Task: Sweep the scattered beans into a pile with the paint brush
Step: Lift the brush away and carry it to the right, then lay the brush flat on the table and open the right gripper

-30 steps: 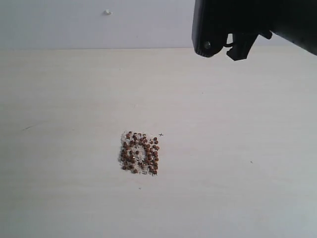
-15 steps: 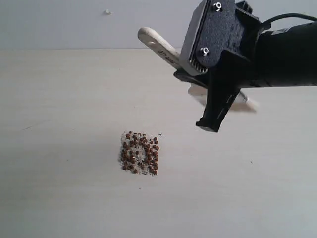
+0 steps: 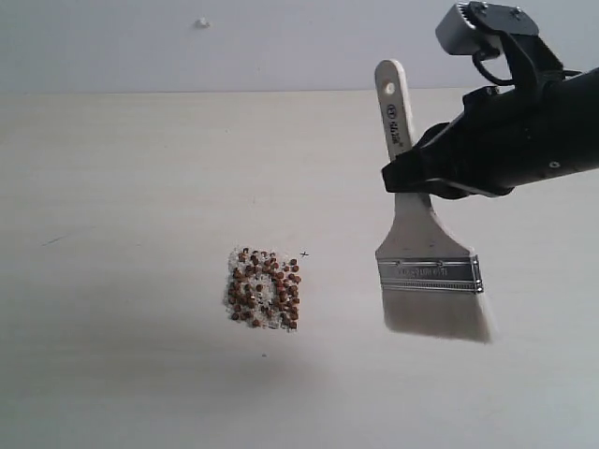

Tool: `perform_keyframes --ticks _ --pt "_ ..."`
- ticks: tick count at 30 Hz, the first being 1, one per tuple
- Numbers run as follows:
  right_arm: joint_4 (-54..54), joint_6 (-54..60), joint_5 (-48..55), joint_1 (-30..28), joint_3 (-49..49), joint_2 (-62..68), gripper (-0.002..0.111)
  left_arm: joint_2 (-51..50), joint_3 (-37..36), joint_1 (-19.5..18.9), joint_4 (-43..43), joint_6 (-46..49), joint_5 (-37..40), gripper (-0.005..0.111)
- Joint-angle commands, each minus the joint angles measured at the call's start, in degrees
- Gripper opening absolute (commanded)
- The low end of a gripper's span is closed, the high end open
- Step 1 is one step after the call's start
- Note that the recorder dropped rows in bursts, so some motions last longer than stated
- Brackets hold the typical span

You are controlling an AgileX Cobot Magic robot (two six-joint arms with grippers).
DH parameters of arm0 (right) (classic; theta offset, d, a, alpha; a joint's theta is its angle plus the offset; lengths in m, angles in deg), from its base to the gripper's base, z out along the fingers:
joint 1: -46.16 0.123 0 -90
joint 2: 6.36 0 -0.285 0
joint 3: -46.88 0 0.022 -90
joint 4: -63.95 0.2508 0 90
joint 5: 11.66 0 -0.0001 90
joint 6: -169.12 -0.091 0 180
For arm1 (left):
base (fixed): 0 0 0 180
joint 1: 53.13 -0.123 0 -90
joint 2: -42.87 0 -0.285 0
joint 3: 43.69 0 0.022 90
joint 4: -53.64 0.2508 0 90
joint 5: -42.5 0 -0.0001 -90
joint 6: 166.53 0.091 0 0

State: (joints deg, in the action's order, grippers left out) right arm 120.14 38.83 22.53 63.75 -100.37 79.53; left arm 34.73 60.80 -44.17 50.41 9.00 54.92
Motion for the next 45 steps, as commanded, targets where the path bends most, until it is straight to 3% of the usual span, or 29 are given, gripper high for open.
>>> perform_keyframes --ticks 1,6,12,20,28,31,39,45 --pt "4.16 0.21 1.91 -3.96 0.02 3.81 0.0 0.35 -0.12 0.32 -0.48 -0.05 -0.01 0.0" --pt "11.17 7.2 3.21 -5.42 0.02 12.82 0.0 0.35 -0.12 0.32 -0.48 -0.05 -0.01 0.0" --pt "17.25 14.23 18.23 -7.02 -5.52 25.86 0.0 0.35 -0.12 0.32 -0.48 -0.05 -0.01 0.0" --pt "17.15 14.1 5.68 -7.02 -7.51 32.67 0.0 0.35 -0.12 0.32 -0.48 -0.05 -0.01 0.0" --pt "15.12 15.05 1.87 -7.02 -7.51 32.72 0.001 0.35 -0.12 0.32 -0.48 -0.05 -0.01 0.0" --pt "14.85 13.99 -0.66 -7.02 -7.51 32.72 0.008 0.35 -0.12 0.32 -0.48 -0.05 -0.01 0.0" --pt "14.98 13.99 -4.96 -7.02 -7.51 32.72 0.041 0.35 -0.12 0.32 -0.48 -0.05 -0.01 0.0" --pt "14.98 13.99 -7.18 -7.02 -7.51 32.33 0.045 0.35 -0.12 0.32 -0.48 -0.05 -0.01 0.0"
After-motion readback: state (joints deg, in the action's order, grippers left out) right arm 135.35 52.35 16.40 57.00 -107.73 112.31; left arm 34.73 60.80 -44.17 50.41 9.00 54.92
